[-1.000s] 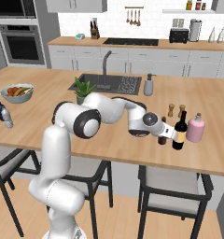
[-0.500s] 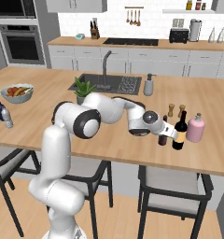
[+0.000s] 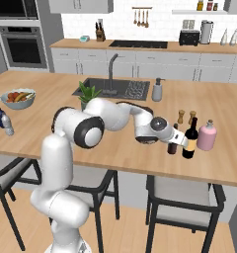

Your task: Move the plastic bottles in the middle to the plastics group, and the glass bottles in the middle to the glass group.

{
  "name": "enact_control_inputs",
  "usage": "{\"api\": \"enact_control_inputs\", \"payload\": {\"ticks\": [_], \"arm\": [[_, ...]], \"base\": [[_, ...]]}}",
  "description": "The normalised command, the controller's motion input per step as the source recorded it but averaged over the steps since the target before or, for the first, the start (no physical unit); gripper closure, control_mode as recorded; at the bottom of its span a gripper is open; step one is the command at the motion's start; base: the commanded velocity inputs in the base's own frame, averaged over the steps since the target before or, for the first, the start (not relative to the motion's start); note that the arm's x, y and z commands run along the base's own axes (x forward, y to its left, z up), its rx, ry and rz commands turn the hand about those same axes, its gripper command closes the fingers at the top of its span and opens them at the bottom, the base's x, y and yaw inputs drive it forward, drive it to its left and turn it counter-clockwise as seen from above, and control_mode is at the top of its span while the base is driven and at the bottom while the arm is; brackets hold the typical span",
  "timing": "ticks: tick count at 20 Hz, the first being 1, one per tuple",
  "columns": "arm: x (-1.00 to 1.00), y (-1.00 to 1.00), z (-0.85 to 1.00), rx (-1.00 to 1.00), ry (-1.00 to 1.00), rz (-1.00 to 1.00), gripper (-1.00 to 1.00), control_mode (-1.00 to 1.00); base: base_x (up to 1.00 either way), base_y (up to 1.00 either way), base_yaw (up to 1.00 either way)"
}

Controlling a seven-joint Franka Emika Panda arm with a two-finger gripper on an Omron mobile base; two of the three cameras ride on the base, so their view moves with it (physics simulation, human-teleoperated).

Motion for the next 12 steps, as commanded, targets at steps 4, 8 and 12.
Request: {"api": "enact_control_inputs", "payload": {"ticks": [4,8,12], "arm": [[-0.68,0.07,0.75,0.00,-0.01,0.15,-1.00,-1.00],[-0.54,0.23,0.99,0.00,0.05,0.15,-1.00,-1.00],[-0.21,0.32,1.00,0.00,0.20,0.12,-1.00,-1.00]], "base": [[0.00,0.00,0.00],[0.00,0.00,0.00],[0.00,0.00,0.00]]}}
